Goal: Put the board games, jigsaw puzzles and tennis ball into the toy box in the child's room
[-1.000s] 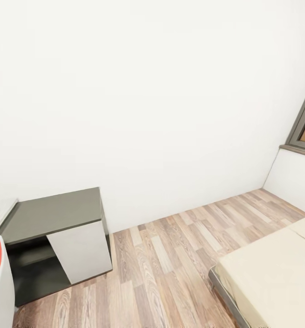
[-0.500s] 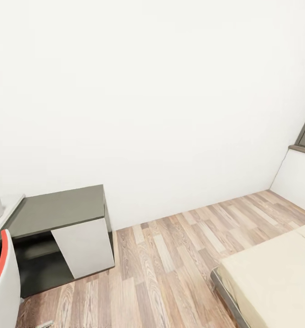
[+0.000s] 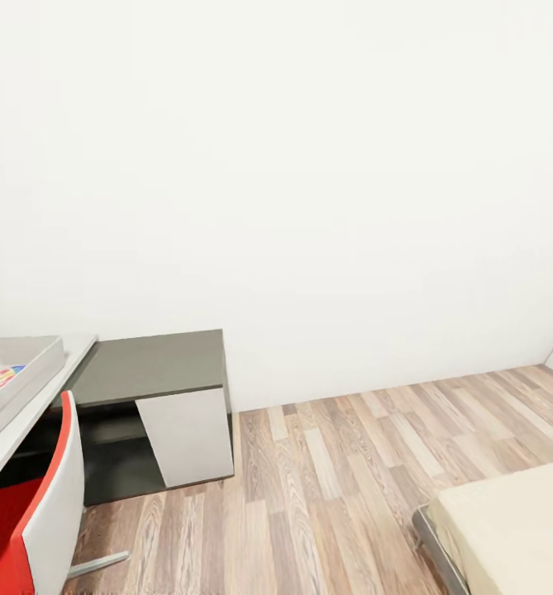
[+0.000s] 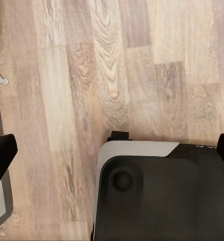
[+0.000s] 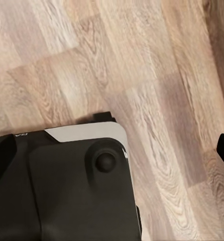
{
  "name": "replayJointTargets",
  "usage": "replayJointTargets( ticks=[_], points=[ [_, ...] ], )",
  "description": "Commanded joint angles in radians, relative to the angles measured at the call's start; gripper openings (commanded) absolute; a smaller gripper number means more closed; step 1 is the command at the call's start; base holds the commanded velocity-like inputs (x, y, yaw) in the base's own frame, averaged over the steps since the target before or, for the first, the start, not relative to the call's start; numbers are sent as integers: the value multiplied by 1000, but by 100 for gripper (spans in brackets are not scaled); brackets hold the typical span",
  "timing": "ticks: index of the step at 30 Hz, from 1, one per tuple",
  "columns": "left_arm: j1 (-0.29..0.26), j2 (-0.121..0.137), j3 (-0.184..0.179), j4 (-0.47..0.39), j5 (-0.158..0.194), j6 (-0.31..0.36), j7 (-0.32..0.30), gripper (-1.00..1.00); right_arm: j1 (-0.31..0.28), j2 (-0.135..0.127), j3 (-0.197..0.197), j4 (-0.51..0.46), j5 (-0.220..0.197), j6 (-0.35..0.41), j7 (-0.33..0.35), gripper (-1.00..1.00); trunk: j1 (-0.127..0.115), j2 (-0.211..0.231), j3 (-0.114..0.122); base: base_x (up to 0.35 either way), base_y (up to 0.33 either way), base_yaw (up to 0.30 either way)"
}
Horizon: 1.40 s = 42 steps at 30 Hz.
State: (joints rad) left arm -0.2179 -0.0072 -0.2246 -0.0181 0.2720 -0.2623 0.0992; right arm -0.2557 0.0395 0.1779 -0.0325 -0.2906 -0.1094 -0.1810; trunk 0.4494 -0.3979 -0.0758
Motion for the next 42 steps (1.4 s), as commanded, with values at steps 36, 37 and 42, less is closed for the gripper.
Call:
replayJointTargets(
  ticks=[36,37,42],
  points=[
    [0,0,-13,0,-1,13,2,100,3,1,8,10,-16,0,-3,100,1,-2,-2,0,0,46],
    [0,0,-13,1,0,12,2,100,4,1,8,12,-16,0,-3,100,1,-2,-2,0,0,0],
    [0,2,-12,0,0,12,2,100,4,0,7,15,-17,0,-2,100,1,-2,-2,0,0,0]
  ],
)
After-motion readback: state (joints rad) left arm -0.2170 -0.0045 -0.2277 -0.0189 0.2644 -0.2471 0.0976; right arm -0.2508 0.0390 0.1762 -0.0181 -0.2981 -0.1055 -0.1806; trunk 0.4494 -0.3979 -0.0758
